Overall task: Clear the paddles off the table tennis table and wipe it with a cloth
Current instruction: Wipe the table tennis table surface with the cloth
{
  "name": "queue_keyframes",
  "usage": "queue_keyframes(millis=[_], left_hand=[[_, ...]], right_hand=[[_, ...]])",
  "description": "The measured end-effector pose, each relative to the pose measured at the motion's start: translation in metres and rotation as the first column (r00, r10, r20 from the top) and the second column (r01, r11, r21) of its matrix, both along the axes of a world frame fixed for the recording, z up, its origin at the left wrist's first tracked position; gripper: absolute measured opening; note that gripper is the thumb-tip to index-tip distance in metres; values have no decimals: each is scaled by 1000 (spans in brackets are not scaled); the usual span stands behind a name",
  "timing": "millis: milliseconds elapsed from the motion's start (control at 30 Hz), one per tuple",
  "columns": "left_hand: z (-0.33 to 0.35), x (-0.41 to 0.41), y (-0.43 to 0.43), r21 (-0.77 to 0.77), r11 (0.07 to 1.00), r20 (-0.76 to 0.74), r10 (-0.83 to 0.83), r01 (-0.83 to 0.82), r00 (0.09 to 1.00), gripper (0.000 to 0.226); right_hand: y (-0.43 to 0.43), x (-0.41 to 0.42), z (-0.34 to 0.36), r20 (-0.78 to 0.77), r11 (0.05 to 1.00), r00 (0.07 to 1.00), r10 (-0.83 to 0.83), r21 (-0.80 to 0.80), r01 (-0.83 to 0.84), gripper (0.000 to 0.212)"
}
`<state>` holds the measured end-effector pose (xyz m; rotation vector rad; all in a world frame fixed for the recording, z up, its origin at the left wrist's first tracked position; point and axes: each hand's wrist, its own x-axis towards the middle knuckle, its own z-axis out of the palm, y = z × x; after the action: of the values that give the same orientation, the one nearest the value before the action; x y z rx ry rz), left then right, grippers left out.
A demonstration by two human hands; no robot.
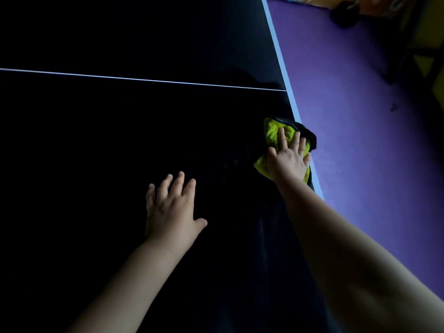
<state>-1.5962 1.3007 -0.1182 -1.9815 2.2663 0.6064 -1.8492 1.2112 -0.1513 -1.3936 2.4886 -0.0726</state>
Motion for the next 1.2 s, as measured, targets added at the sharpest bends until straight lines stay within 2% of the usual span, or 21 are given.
queue_keyframes(millis=[133,267,567,767,867,967,1200], left_hand=[[0,62,2,-29,1000,10,-11,11,1000,91],[-2,134,5,-36,999,26,18,-17,1000,90],[-10,269,20,-52,990,2,135,-135,991,89],[-10,324,44,-54,973,30,225,-223,974,89],[-5,337,57,-53,962,65,272,-269,960,88],[1,337,66,-37,949,106,316,-313,943,90],[13,287,76,-40,927,112,376,-374,920,96]], right_hand=[[8,64,2,15,994,994,-104,15,104,70],[2,139,5,21,995,995,-95,21,94,70],[-24,313,4,56,992,991,125,-5,-125,71],[-19,419,2,74,946,943,323,-37,-321,72],[-4,457,2,67,891,889,454,-52,-451,73],[21,475,1,41,790,789,612,-63,-610,74],[85,439,2,54,554,551,833,-69,-830,73]])
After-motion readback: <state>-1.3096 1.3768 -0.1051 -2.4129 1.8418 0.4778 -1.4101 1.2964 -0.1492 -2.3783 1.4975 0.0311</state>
